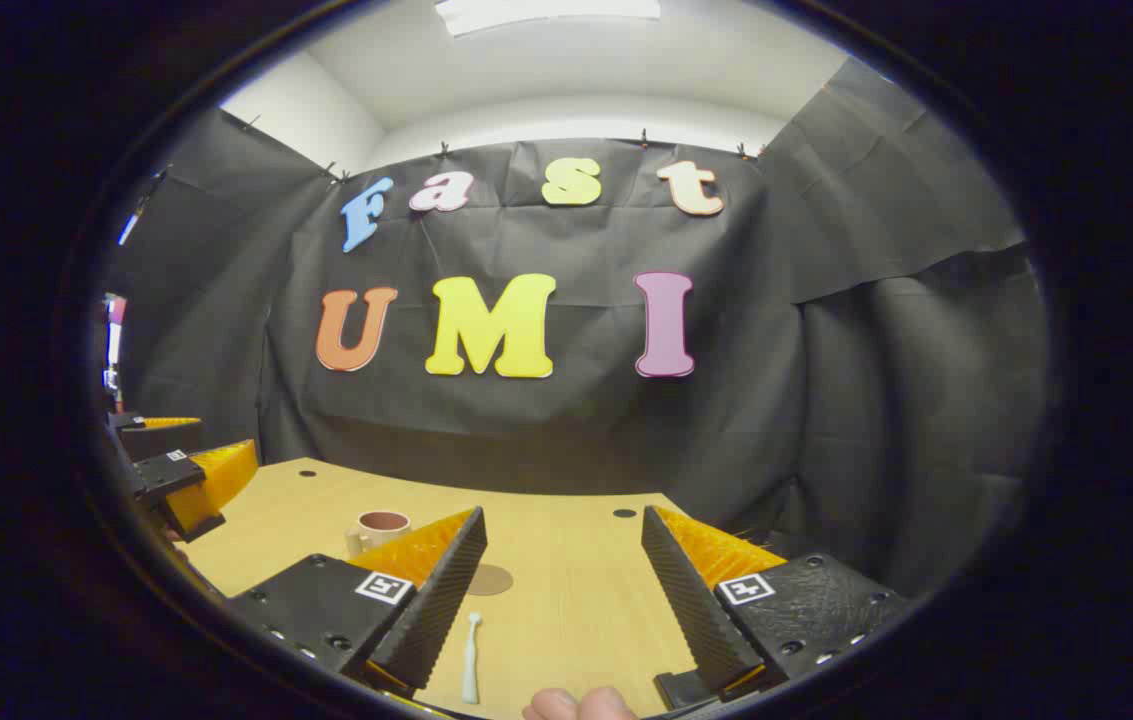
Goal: Put the toothbrush and toothpaste on the desktop into the cup, then pick up the cup and place it on the coaster on the desktop.
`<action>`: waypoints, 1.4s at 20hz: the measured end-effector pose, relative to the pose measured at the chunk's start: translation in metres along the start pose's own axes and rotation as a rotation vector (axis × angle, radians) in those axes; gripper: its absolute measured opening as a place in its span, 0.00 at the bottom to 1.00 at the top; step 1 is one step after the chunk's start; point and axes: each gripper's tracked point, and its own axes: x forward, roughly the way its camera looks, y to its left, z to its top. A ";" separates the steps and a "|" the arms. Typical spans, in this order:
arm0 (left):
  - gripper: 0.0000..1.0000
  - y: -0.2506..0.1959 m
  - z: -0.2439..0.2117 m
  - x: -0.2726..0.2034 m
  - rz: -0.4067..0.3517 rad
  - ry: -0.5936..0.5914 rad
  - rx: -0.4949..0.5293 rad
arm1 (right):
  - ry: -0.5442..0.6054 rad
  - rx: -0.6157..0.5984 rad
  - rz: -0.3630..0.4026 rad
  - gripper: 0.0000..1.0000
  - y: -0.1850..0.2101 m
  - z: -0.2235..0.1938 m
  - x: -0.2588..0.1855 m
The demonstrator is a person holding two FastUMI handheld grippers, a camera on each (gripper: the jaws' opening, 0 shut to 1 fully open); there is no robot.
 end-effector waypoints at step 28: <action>1.00 -0.017 -0.029 -0.005 -0.074 0.110 -0.037 | 0.043 -0.011 -0.014 0.95 -0.001 -0.018 0.000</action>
